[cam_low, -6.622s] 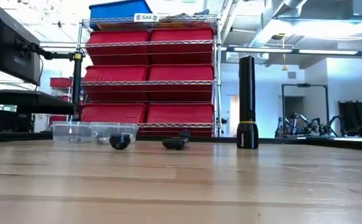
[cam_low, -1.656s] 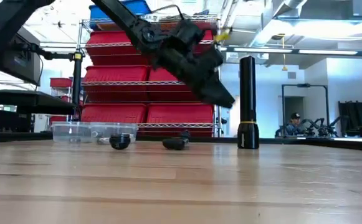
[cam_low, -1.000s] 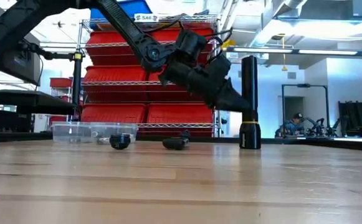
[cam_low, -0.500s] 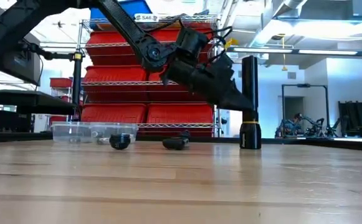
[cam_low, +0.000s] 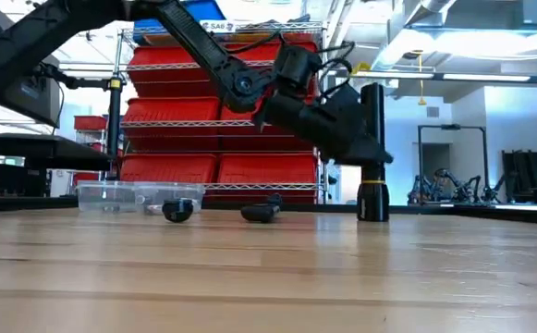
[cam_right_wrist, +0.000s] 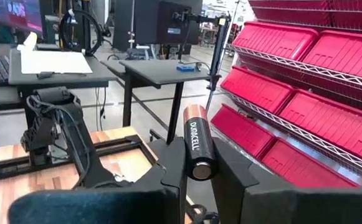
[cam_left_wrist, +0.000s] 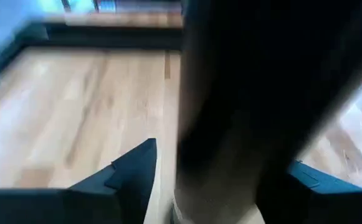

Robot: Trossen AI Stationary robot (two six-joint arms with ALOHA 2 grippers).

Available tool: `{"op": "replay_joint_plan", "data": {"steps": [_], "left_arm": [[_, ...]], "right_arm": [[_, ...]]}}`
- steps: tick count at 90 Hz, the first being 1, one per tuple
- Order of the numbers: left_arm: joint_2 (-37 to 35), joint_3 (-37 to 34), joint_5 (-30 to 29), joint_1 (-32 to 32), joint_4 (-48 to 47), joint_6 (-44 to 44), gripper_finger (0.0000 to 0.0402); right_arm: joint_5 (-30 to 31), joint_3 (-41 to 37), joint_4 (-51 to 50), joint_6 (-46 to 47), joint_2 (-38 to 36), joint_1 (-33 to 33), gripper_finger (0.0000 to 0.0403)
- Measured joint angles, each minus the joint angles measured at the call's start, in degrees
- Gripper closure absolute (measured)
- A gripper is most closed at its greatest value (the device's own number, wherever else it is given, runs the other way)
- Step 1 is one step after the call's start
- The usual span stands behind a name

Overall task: Insert battery
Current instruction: Insert the brown battery into the flashlight battery compartment

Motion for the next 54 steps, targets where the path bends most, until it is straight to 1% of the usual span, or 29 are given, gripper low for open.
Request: {"op": "replay_joint_plan", "data": {"steps": [7,18,24,29,34,41,54], "left_arm": [[-0.9,1.0,-0.4,0.0,-4.1,-0.1,0.0261],[-2.9,4.3,-0.4,0.1,-16.5,1.5,0.0263],[-5.0,6.5,-0.4,0.1,-24.5,4.5,0.0263],[-7.1,9.0,-1.1,0.0,-30.4,8.6,0.0263],[-10.0,11.5,-3.5,-0.4,-36.3,13.4,0.0263],[-13.7,14.5,-9.5,-0.6,-43.8,20.5,0.0263],[-18.1,18.3,-18.1,-0.6,-52.8,29.8,0.0263]], "right_arm": [[0.0,0.0,-2.8,2.8,0.0,0.0,0.0367],[-0.6,0.0,-8.0,9.2,0.0,0.0,0.0367],[-1.0,0.0,-11.2,13.0,0.0,0.0,0.0367],[-2.7,0.0,-13.9,15.9,0.0,0.0,0.0367],[-4.2,0.0,-16.2,18.5,0.0,0.2,0.0367],[-7.6,0.0,-19.2,23.3,0.0,1.3,0.0367],[-12.1,-0.2,-23.0,30.6,1.0,1.9,0.0367]]}}
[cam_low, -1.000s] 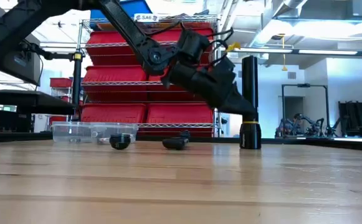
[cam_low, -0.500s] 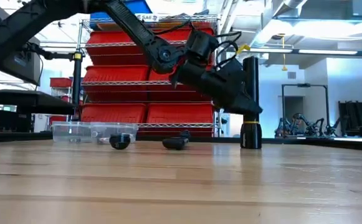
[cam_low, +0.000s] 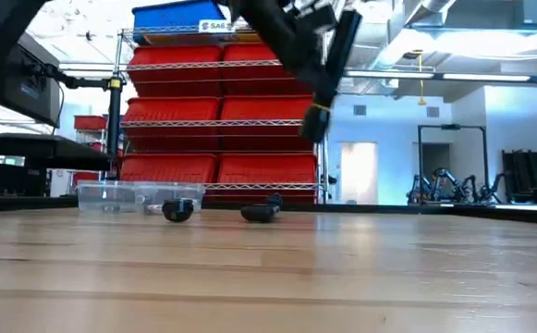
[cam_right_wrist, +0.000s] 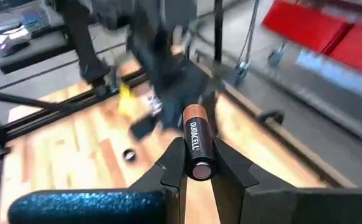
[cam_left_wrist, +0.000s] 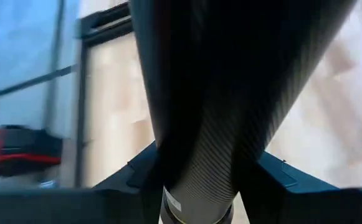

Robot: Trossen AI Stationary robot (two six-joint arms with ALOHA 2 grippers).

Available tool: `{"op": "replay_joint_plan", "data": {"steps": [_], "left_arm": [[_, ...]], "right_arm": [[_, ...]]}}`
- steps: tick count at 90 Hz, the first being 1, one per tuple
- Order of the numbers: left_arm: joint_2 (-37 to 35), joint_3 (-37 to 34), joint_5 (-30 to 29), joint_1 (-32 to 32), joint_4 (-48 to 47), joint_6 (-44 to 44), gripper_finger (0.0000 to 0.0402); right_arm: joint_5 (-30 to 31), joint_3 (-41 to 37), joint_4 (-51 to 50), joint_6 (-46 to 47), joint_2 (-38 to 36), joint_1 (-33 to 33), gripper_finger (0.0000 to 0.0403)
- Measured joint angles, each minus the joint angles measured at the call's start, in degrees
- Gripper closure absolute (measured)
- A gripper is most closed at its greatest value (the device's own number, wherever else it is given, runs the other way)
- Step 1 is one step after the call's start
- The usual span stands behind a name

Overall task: Insert battery
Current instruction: Insert the brown battery into the flashlight battery compartment

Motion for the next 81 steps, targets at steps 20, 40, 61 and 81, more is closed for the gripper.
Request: {"op": "replay_joint_plan", "data": {"steps": [20,40,61,81], "left_arm": [[-1.5,2.8,-7.0,-0.1,-4.6,3.3,0.0263],[-1.2,2.8,-12.9,-2.5,-4.2,7.6,0.0263],[-1.1,2.8,-13.2,-2.9,-5.8,5.7,0.0263],[-1.1,2.4,-12.9,-2.9,-5.5,5.3,0.0263]], "right_arm": [[-3.6,0.0,4.2,4.3,5.3,-2.1,0.0367],[-7.4,1.1,6.3,6.5,11.3,-5.6,0.0367],[-8.9,3.8,6.2,7.9,14.1,-7.3,0.0367],[-11.4,2.9,5.5,10.3,14.1,-8.8,0.0367]]}}
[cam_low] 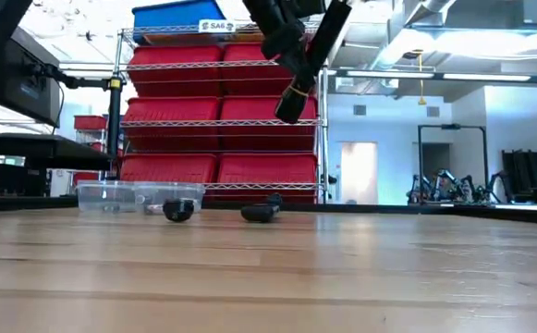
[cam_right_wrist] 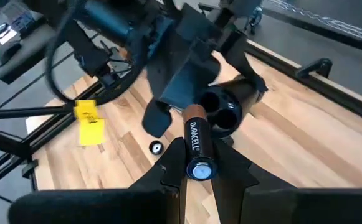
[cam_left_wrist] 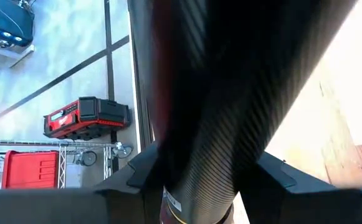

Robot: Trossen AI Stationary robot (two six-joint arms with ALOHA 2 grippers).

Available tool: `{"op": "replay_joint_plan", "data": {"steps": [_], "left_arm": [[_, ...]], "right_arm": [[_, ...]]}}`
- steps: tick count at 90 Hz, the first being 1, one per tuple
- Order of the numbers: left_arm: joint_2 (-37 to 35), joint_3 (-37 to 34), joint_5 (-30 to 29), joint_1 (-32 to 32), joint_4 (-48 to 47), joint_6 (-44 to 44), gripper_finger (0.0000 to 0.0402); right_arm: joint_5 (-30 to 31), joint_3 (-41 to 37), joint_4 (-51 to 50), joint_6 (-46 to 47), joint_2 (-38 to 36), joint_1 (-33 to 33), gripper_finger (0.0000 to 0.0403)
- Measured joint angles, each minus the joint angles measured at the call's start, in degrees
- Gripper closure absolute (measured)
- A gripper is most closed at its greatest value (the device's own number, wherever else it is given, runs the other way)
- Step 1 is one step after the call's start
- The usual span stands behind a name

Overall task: Insert battery
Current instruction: Insert the brown battery into the flashlight battery compartment

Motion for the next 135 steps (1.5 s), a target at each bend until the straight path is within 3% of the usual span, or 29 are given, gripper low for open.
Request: {"op": "replay_joint_plan", "data": {"steps": [43,60,97,135], "left_arm": [[0.0,-0.2,-0.5,-1.2,-0.8,1.2,0.0263],[0.0,-1.2,-3.6,-1.2,-0.1,2.9,0.0263],[1.1,-1.3,-6.7,-1.8,-5.0,-0.9,0.0263],[1.8,-1.3,-6.3,-2.9,-6.1,-2.1,0.0263]], "right_arm": [[-1.7,0.1,-0.7,2.1,3.1,-0.9,0.0367],[-1.8,0.1,-1.8,3.3,3.7,-1.5,0.0367],[-3.5,0.0,-5.6,10.7,6.4,-2.9,0.0367],[-4.8,0.7,-6.2,10.5,8.3,-2.8,0.0367]]}}
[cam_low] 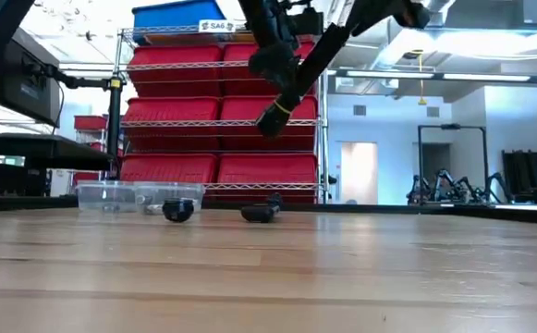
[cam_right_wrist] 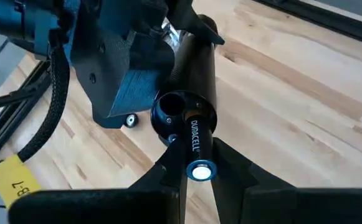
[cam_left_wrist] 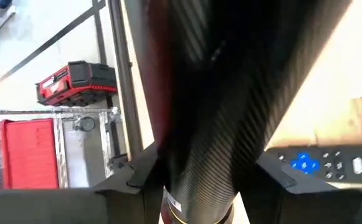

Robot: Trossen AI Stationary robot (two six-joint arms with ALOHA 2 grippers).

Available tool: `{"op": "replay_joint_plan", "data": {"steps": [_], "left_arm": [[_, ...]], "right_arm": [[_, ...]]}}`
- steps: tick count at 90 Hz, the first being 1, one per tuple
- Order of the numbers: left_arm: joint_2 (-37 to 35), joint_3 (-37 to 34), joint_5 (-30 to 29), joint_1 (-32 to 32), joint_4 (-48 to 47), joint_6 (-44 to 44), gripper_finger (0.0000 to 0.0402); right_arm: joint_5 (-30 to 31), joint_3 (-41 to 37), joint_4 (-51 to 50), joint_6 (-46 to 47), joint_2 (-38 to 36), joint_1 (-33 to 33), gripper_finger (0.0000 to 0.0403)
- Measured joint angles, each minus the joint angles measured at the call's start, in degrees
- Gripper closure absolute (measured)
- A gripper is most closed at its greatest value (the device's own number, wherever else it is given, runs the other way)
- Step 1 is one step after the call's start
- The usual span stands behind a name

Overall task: Insert battery
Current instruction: Insert the brown battery into the flashlight battery compartment

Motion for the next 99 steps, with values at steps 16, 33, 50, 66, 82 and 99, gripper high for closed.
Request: {"op": "replay_joint_plan", "data": {"steps": [16,33,50,66,82,99], "left_arm": [[0.0,0.0,-1.0,-1.0,1.5,0.6,0.0263],[0.0,0.0,-0.6,-2.0,1.5,0.9,0.0263],[0.0,0.1,0.6,-2.0,2.4,-0.4,0.0263],[0.0,0.2,9.0,-1.5,3.2,-7.4,0.0263],[0.9,0.2,18.3,0.2,5.8,-16.5,0.0263],[3.1,-0.6,30.9,1.7,11.4,-24.7,0.0263]], "right_arm": [[-0.4,0.1,-0.3,0.0,0.2,-0.4,0.0367],[-1.8,0.2,-0.4,1.9,0.2,-0.4,0.0326],[-1.3,0.2,0.6,1.9,-0.8,-0.8,0.0215],[-1.5,0.4,0.1,-0.1,-3.2,-0.8,0.0151],[-3.8,2.1,0.3,-5.4,-8.2,1.3,0.0144],[4.6,-0.8,-2.0,-6.6,-16.2,11.4,0.0144]]}}
